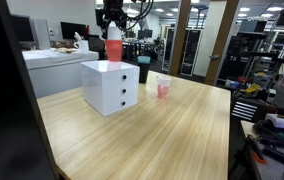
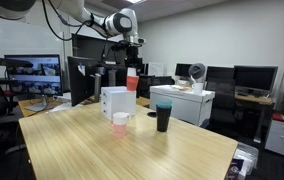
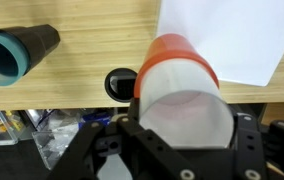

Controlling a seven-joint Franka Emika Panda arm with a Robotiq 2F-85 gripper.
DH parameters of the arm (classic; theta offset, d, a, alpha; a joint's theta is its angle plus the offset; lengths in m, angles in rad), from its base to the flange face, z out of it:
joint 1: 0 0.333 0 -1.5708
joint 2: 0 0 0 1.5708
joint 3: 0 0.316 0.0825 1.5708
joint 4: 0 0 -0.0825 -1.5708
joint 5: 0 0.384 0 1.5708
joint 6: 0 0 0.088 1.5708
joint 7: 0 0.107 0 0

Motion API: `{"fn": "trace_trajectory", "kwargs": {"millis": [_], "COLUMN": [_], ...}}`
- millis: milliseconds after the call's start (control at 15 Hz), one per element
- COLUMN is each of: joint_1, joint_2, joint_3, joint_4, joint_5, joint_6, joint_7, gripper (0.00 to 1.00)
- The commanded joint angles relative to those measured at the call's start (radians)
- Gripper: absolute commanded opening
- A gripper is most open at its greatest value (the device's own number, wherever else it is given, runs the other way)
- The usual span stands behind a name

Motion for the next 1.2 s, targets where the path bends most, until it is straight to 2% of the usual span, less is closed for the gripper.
{"fn": "trace_trajectory", "kwargs": {"millis": [0,533,600,1133], "joint_1": [-0.001,0.002,0.025,0.041], "joint_2": [-0.058,-0.099,-0.106,-0.165], "joint_3": [0.019,0.063,0.036,0.034], "joint_4": [-0.079,-0.150,-0.159,-0.272], "joint_5": [0.003,-0.003,0.014,0.024], "joint_6": [0.016,0.026,0.024,0.086], "joint_7": [-0.053,-0.123,-0.142,-0.200], "gripper": [0.47,0.47,0.47,0.47]}}
